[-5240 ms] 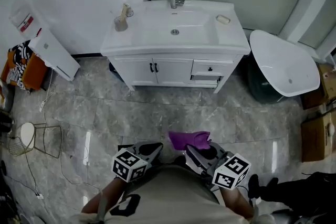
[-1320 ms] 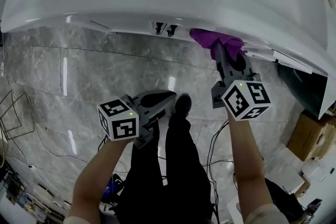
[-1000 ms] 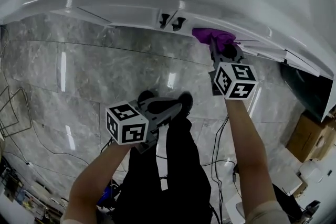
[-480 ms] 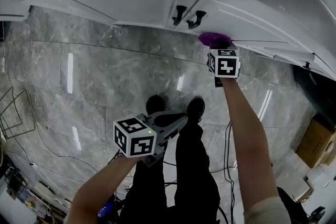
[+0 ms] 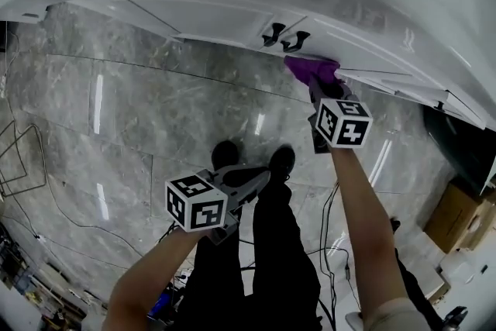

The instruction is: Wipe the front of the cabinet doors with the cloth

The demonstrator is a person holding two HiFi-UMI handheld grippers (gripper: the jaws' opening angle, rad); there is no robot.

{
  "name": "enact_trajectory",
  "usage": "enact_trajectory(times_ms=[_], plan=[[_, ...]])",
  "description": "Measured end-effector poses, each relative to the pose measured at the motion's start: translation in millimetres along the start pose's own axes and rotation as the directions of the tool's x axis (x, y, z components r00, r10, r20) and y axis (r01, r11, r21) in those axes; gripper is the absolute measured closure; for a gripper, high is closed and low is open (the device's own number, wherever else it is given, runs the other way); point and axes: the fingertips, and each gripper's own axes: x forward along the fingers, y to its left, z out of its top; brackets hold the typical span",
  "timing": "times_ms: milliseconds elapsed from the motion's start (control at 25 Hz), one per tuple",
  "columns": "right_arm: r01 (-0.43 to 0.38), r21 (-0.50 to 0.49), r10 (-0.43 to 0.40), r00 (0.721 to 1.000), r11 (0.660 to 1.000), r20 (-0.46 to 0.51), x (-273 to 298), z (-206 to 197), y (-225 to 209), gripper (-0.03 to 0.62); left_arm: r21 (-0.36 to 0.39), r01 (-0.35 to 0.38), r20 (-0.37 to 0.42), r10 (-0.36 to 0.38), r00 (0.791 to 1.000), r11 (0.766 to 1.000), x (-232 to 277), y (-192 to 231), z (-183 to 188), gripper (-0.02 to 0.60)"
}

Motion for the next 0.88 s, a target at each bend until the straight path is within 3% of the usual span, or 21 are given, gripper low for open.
enact_trajectory(times_ms=[80, 240, 320, 440, 520, 760, 880], plan=[[-0.074, -0.006, 0.074, 0.987, 0.997, 0.140, -58, 47, 34, 0.531, -0.005, 0.003, 0.027, -0.002, 1.000, 1.000, -1, -8, 12, 0.561], [-0.167, -0.012, 0.159, 0.911, 0.986, 0.379, -155, 134, 82, 0.531, -0.019, 0.000, 0.064, 0.001, 0.998, 1.000, -6, -20, 29, 0.561], [-0.176, -0.031, 0.171, 0.878, 0.984, 0.447, -178, 166, 95, 0.530, -0.017, 0.004, 0.070, -0.003, 0.998, 1.000, -8, -25, 35, 0.561], [-0.176, -0.064, 0.185, 0.851, 0.982, 0.492, -184, 196, 105, 0.530, -0.002, 0.006, 0.062, -0.006, 0.998, 1.000, -12, -27, 38, 0.561], [-0.155, -0.089, 0.179, 0.853, 0.984, 0.490, -175, 203, 105, 0.530, 0.006, 0.002, 0.058, -0.002, 0.998, 1.000, -15, -25, 37, 0.561], [-0.077, -0.118, 0.117, 0.917, 0.990, 0.381, -115, 168, 92, 0.530, -0.025, -0.014, 0.059, 0.016, 0.998, 1.000, -26, -9, 29, 0.561], [-0.048, -0.129, 0.095, 0.916, 0.991, 0.390, -100, 157, 84, 0.531, -0.037, -0.019, 0.060, 0.021, 0.998, 0.999, -30, -1, 24, 0.561]])
